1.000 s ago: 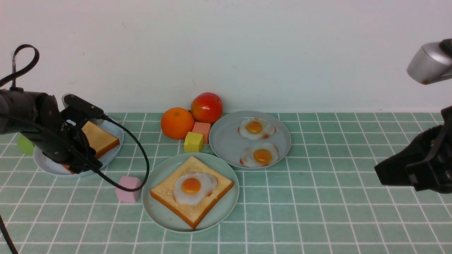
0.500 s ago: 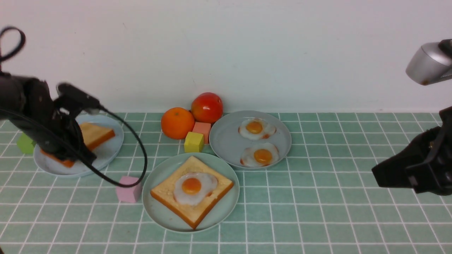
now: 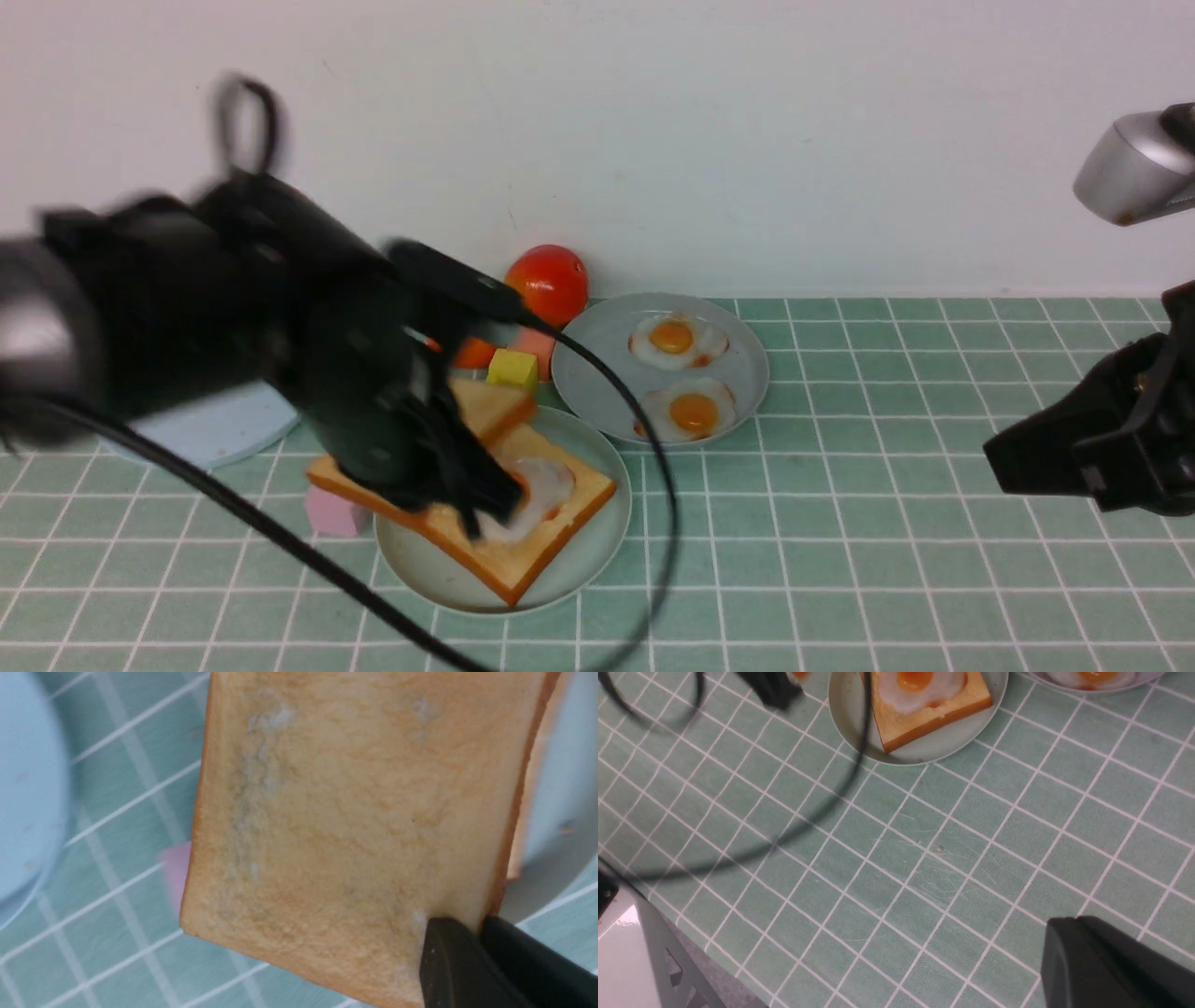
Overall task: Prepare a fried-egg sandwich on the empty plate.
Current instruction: Use the left arm to place a slice of bread on the fried egg in the middle
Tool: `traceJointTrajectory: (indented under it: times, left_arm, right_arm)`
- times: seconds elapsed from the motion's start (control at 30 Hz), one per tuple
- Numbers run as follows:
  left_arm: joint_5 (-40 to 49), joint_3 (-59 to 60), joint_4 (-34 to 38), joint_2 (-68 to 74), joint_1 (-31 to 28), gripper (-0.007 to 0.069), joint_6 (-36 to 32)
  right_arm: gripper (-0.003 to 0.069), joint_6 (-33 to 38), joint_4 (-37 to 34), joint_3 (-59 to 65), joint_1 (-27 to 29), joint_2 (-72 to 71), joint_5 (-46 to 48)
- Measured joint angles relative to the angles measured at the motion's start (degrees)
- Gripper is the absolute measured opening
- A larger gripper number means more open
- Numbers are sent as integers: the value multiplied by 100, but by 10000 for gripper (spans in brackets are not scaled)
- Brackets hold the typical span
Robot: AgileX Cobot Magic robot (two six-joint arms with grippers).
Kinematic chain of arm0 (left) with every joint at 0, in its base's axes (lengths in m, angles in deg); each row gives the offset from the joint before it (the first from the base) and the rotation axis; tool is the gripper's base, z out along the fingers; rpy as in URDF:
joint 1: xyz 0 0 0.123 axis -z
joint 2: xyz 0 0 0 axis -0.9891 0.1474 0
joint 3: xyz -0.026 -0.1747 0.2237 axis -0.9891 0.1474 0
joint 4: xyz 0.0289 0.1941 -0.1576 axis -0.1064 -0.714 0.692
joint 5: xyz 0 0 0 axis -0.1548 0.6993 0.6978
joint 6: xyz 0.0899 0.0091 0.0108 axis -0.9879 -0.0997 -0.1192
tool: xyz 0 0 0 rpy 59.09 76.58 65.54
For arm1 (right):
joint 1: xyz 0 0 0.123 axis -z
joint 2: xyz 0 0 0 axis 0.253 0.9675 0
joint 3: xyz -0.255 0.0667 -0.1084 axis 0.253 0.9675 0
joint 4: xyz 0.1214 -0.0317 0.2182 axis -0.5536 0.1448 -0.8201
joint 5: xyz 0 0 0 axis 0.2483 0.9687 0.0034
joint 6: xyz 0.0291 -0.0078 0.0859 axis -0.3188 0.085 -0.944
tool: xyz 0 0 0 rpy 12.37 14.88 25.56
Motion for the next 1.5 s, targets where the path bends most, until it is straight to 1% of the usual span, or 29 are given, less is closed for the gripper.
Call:
traceJointTrajectory:
  times: [0.03,0.07,0.1,0.2,0.47,0.6,0.7,0.8,0.83,0.87,0.93,0.97,1.03,1.07,1.2,1.3,1.37,1.43,1.5]
  left_arm:
    - [-87,6,-154,53,167,37,142]
    - [-108,6,-192,67,167,36,176]
    - [-286,6,-477,174,387,36,428]
    - [-457,6,-770,377,532,36,697]
    - [-495,6,-850,759,540,36,828]
    - [-640,6,-850,869,540,34,1030]
    - [-714,6,-850,913,540,37,1050]
    - [-799,6,-850,917,540,80,1050]
    - [-802,6,-856,917,540,85,1050]
    - [-828,6,-862,917,540,130,1055]
    - [-872,6,-865,917,540,181,1055]
    - [-873,6,-865,917,540,188,1055]
    - [-893,6,-865,917,540,265,1055]
    - [-893,6,-865,917,540,289,1055]
    - [-893,6,-860,917,540,339,1056]
    - [-864,6,-803,837,540,343,1061]
    - [-786,6,-733,581,562,318,1061]
    - [-752,6,-691,358,591,274,1061]
    - [-740,25,-622,-299,703,166,1090]
  right_arm:
    - [22,0,0,0,0,0,0]
    - [22,0,0,0,0,0,0]
    - [22,0,-24,0,0,0,6]
    - [22,0,-25,0,0,0,19]
    - [24,0,-66,3,0,0,98]
    - [29,0,-95,43,0,0,105]
    - [32,0,-120,172,0,0,105]
    - [32,0,-143,323,0,0,111]
    - [32,0,-148,333,0,0,117]
    - [32,0,-154,387,0,0,123]
    - [32,0,-154,405,0,0,147]
    - [32,0,-154,405,0,0,147]
    - [34,0,-154,405,0,0,147]
    - [35,0,-154,405,0,0,147]
    - [38,0,-176,405,0,0,147]
    - [38,0,-199,405,0,0,151]
    - [40,0,-194,405,0,-56,151]
    - [41,0,-176,373,0,-96,158]
    - [42,-6,-62,157,0,-162,198]
